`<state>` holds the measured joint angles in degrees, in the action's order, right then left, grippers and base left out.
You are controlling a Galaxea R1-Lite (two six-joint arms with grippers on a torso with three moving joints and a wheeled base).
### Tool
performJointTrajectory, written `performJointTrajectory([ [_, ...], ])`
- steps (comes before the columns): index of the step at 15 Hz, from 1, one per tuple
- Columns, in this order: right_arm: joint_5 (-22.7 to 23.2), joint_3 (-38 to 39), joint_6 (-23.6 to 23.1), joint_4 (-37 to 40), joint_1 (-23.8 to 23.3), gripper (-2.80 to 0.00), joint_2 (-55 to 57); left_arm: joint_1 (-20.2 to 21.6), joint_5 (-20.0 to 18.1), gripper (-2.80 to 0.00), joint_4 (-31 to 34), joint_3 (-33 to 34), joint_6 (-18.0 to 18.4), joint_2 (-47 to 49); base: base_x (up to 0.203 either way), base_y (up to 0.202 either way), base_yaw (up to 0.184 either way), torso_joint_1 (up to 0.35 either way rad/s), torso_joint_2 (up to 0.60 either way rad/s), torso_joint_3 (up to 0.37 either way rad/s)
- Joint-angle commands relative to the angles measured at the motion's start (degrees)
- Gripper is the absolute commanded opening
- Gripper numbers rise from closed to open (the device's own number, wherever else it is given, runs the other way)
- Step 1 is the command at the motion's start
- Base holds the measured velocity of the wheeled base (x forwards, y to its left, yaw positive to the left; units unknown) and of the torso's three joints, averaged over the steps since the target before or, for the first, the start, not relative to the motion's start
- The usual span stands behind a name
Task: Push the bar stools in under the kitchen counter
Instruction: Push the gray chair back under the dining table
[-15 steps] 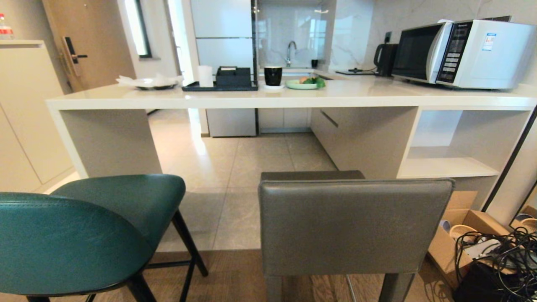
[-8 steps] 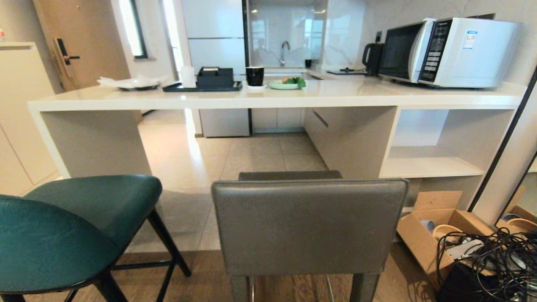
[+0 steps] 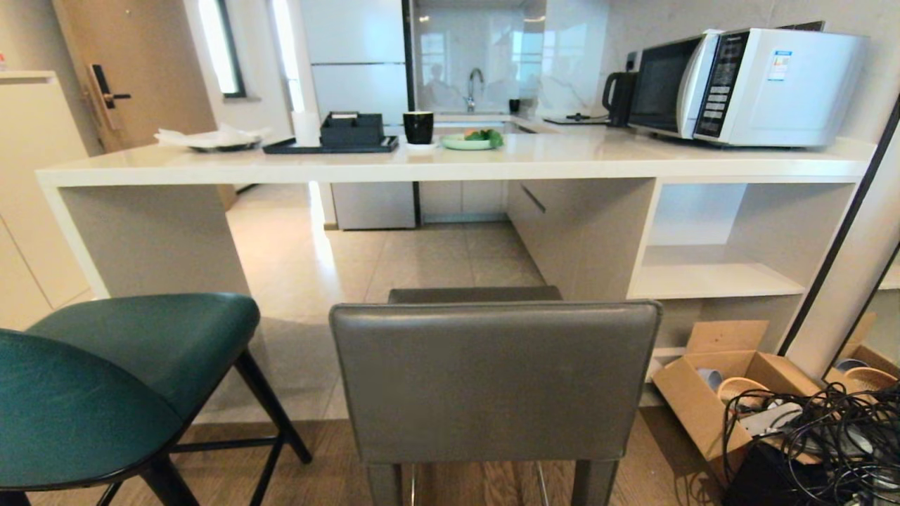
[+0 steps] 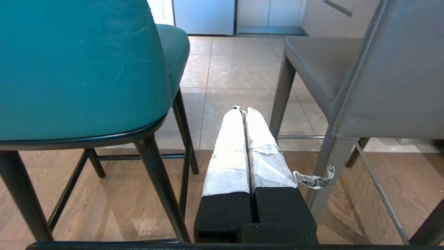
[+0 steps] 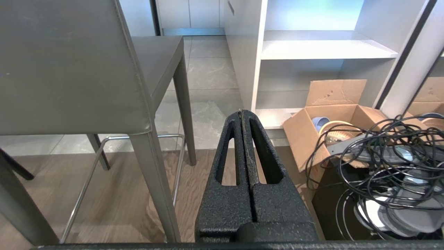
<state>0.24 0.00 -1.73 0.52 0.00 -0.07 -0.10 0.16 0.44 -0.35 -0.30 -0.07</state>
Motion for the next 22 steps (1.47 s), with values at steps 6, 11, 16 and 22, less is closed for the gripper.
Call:
performJointTrajectory([
  [6, 0.5, -4.7, -1.3, 1.1, 0.0, -2.8, 6.4, 0.1, -3.0, -2.8, 0.2, -3.5, 3.5, 1.1, 0.0, 0.0, 0.0, 0.0, 0.0, 0.0],
  [11, 2.2, -13.0, 2.7, -11.4, 0.3, -2.8, 36.7, -0.2, -6.7, -2.8, -12.0, -11.0, 0.1, 29.7, 0.0, 0.0, 0.0, 0.0, 0.0, 0.0],
  [16, 1.2, -14.8, 3.2, -43.4, 3.6, -2.8, 73.2, -6.7, -5.2, -2.8, -42.2, -11.9, -0.5, 67.9, 0.0, 0.0, 0.0, 0.0, 0.0, 0.0],
  [22, -8.6, -15.2, 3.5, -84.0, 14.8, -2.8, 105.0, -24.2, 10.4, -2.8, -81.8, -11.4, -1.0, 104.6, 0.0, 0.0, 0.0, 0.0, 0.0, 0.0],
])
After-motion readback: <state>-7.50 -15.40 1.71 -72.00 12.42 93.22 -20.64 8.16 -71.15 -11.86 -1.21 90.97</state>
